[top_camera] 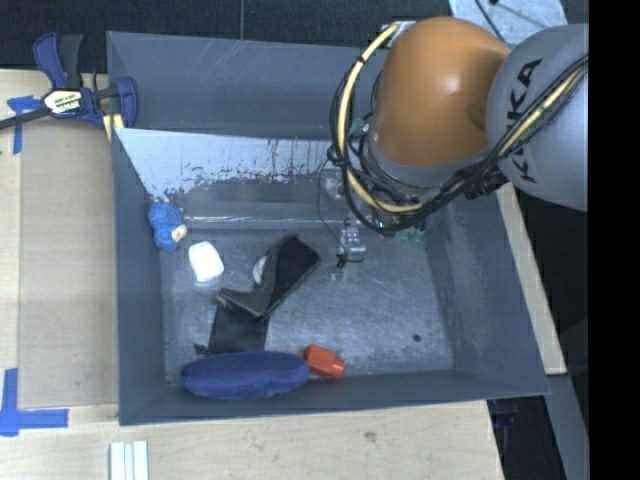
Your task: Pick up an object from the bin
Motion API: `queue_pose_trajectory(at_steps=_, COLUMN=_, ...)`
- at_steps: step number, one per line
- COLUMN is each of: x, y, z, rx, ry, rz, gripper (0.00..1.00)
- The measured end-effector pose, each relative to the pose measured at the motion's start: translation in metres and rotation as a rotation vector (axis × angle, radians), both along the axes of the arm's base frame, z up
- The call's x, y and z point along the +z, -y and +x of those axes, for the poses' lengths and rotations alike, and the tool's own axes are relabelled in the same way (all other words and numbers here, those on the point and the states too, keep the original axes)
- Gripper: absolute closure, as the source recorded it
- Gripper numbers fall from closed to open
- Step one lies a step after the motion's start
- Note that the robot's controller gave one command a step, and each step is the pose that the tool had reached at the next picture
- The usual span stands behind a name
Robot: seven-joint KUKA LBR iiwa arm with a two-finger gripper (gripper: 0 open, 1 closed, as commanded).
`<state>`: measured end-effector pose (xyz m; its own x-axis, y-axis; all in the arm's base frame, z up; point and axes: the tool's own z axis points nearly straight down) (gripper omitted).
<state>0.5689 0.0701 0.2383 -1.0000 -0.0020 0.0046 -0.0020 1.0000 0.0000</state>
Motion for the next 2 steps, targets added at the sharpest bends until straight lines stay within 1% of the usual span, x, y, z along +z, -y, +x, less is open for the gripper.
queue_pose_trajectory(at_steps=1, x=-0.1412, y=-0.042, z=0.0091, rx=0.12, ry=0.026, rz=0.003, gripper=0.0)
queue_pose_trajectory(at_steps=2, x=-0.1404, y=-0.0423, z=0.0111, rx=0.119, ry=0.033, rz=0.004, gripper=1.0)
